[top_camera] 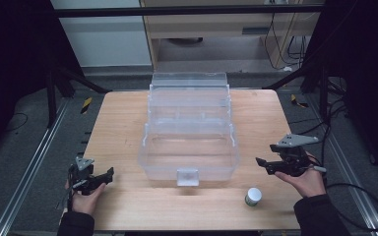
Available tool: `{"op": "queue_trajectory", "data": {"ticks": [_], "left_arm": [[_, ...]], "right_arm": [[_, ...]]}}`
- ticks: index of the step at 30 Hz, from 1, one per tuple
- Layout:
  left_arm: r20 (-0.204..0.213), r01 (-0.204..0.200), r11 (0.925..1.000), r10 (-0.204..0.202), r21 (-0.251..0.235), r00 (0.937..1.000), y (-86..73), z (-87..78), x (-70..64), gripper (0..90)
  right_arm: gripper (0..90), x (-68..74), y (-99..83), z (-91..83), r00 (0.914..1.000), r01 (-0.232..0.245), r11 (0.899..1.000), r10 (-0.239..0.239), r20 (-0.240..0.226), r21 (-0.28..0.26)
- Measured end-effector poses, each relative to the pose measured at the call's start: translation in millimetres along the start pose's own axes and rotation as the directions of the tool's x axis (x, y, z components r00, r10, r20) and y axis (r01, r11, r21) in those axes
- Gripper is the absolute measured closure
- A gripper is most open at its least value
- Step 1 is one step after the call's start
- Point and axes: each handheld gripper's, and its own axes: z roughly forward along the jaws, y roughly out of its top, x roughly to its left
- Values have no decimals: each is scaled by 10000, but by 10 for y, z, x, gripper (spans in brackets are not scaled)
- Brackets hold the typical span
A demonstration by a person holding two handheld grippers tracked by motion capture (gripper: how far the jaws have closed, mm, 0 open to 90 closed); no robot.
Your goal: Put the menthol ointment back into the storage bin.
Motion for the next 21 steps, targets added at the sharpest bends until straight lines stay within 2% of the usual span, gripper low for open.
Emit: {"op": "queue_trajectory", "data": {"ticks": [1,2,5,6,11,12,15,16,17,19,20,21], "left_arm": [[9,-12,10000,12,14,10000,0,1,1,163],[9,-12,10000,12,14,10000,0,1,1,163],[32,-59,10000,59,42,10000,0,5,-2,164],[32,-59,10000,59,42,10000,0,5,-2,164],[16,-134,9999,134,88,9999,1,9,-6,164],[16,-134,9999,134,88,9999,1,9,-6,165],[16,-154,9998,154,130,9999,1,15,-9,165],[16,-154,9998,154,130,9999,1,15,-9,165],[27,-175,9997,175,148,9998,1,17,-10,166],[38,-186,9997,185,155,9998,2,18,-13,166],[38,-186,9997,185,155,9998,2,18,-13,166],[37,-213,9996,213,177,9998,1,20,-16,166]], "right_arm": [[284,22,19,-7,9997,129,9998,-126,-218,144],[284,22,19,-7,9997,129,9998,-126,-218,144],[285,58,53,-19,9966,673,9964,-647,-502,524],[285,58,53,-19,9966,673,9964,-647,-502,524],[276,104,104,-51,9871,1329,9861,-1227,-1027,994],[276,104,104,-51,9871,1329,9861,-1227,-1027,994],[268,137,138,-62,9773,1777,9746,-1585,-1408,1365],[268,137,138,-62,9773,1777,9746,-1585,-1408,1365],[268,160,152,-58,9704,2042,9652,-1776,-1634,1637],[268,185,161,-44,9645,2264,9542,-1915,-1820,1955],[268,185,161,-44,9645,2264,9542,-1915,-1820,1955],[270,209,167,-27,9568,2548,9420,-2129,-1980,2184]]}}
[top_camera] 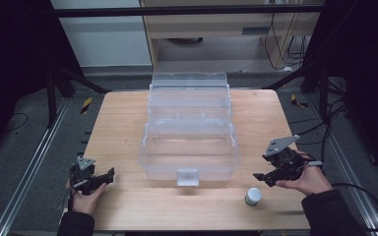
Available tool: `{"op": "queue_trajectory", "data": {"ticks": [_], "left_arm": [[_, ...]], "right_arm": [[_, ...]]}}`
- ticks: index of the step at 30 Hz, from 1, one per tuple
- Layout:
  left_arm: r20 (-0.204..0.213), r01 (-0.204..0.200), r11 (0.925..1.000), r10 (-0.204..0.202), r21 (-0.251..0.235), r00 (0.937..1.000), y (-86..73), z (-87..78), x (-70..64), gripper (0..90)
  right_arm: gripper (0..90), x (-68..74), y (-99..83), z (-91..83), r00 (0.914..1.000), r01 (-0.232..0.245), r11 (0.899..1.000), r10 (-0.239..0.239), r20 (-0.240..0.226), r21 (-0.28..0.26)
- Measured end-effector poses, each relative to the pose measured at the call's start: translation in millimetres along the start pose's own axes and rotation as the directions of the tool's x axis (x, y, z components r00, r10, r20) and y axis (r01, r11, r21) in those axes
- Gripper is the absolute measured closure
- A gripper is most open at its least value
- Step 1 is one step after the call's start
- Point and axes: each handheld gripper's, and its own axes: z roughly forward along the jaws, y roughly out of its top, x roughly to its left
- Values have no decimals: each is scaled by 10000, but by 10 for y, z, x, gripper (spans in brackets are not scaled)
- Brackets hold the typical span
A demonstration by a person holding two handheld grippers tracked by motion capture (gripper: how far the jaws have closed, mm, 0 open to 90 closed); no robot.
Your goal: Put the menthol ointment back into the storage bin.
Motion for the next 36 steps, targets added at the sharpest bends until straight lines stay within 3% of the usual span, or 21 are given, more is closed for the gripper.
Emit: {"op": "queue_trajectory", "data": {"ticks": [5,10,15,25,26,29,30,35,36], "left_arm": [[-19,-70,10000,70,32,10000,0,3,-1,167],[-13,-80,10000,80,58,10000,-1,6,-1,168],[-5,-98,9999,98,73,10000,-1,9,-6,169],[14,-106,9999,106,87,9999,-1,10,-8,169],[19,-107,9999,107,106,9999,-2,13,-9,169],[32,-120,9999,119,108,9999,-2,14,-10,169],[31,-132,9999,131,105,9999,-1,11,-11,169],[36,-119,9999,119,106,9999,-2,12,-11,169],[36,-122,9999,122,106,9999,-2,13,-11,170]], "right_arm": [[272,40,22,44,9986,397,9982,-380,-376,459],[281,103,39,94,9913,1107,9867,-1009,-850,1193],[284,135,47,114,9854,1474,9779,-1324,-1067,1482],[306,249,47,179,9672,2284,9488,-1955,-1622,2181],[308,273,47,196,9625,2449,9424,-2081,-1738,2279],[307,293,44,213,9595,2554,9378,-2159,-1812,2350],[307,301,39,231,9532,2779,9294,-2356,-1893,2429],[308,343,32,266,9468,3002,9186,-2543,-1970,2570],[311,358,31,287,9413,3169,9116,-2684,-2045,2620]]}}
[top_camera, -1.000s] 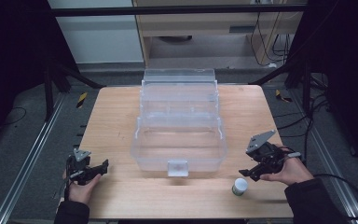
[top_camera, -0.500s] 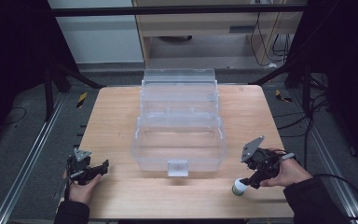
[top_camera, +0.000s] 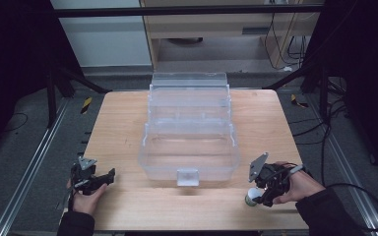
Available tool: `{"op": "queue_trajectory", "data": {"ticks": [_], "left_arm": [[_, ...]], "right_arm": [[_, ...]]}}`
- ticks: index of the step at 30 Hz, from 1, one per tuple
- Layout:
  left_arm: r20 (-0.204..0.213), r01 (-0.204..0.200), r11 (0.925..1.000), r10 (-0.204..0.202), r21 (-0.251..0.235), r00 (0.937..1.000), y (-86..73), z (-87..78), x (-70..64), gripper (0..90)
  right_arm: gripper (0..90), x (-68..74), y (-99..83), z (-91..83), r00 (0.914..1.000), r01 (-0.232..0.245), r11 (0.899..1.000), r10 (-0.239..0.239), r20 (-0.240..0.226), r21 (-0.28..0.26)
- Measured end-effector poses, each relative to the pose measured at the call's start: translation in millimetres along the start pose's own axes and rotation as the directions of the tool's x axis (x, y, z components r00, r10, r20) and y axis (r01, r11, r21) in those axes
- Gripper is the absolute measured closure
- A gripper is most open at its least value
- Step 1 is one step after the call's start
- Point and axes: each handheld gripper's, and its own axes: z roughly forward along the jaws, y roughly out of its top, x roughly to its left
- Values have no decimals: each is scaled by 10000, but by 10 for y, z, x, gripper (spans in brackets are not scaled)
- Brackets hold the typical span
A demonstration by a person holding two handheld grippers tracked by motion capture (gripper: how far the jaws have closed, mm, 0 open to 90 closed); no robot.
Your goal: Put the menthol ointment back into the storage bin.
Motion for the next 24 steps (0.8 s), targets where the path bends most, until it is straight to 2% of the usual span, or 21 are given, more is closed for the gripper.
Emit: {"op": "queue_trajectory", "data": {"ticks": [10,16,20,24], "left_arm": [[-31,-48,10000,48,11,10000,1,2,-1,172],[-37,-64,10000,64,21,10000,1,3,-3,173],[-74,-50,10000,50,21,10000,0,3,1,174],[-84,-74,10000,74,24,9999,1,3,0,175]], "right_arm": [[332,22,7,165,9992,388,9974,-380,-137,600],[344,29,25,233,9985,511,9957,-496,-217,769],[383,23,43,295,9971,736,9932,-717,-247,904],[418,22,56,305,9975,674,9930,-650,-274,966]]}}
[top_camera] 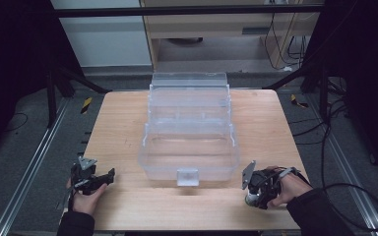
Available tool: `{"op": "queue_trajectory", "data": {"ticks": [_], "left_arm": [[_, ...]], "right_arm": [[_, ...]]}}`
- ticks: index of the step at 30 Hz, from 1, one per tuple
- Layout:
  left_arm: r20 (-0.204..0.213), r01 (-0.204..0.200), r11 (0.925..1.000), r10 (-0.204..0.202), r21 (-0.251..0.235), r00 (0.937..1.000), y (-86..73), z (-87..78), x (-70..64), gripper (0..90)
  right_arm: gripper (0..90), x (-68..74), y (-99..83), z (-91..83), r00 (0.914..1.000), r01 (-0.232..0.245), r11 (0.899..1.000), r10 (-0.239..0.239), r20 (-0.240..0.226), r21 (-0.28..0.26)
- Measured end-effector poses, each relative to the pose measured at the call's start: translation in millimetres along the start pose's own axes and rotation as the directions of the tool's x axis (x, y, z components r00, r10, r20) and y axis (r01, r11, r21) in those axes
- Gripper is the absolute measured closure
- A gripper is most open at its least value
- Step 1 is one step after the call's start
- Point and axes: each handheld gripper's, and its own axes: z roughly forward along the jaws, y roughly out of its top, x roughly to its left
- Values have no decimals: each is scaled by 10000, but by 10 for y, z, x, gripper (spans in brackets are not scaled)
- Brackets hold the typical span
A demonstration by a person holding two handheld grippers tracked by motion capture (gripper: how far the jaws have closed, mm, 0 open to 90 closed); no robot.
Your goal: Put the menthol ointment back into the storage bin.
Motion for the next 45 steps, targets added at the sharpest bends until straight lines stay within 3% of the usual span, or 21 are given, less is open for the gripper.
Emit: {"op": "queue_trajectory", "data": {"ticks": [8,23,27,40,45], "left_arm": [[2,-13,10000,13,16,10000,0,0,-1,175],[-25,-12,9999,13,105,10000,2,11,-1,176],[-51,-19,10000,19,93,10000,3,6,-4,176],[-26,-60,9999,60,152,10000,0,11,-12,175],[-6,-69,9998,69,194,10000,-6,20,-9,175]], "right_arm": [[493,-15,15,23,10000,42,9999,-41,-51,113],[502,-57,45,11,9993,-326,9986,333,-152,426],[503,-68,74,-69,9994,-339,9989,340,-14,325],[503,-119,76,-319,9945,-1029,9946,1031,201,-139],[503,-131,79,-385,9942,-1035,9941,1044,249,-337]]}}
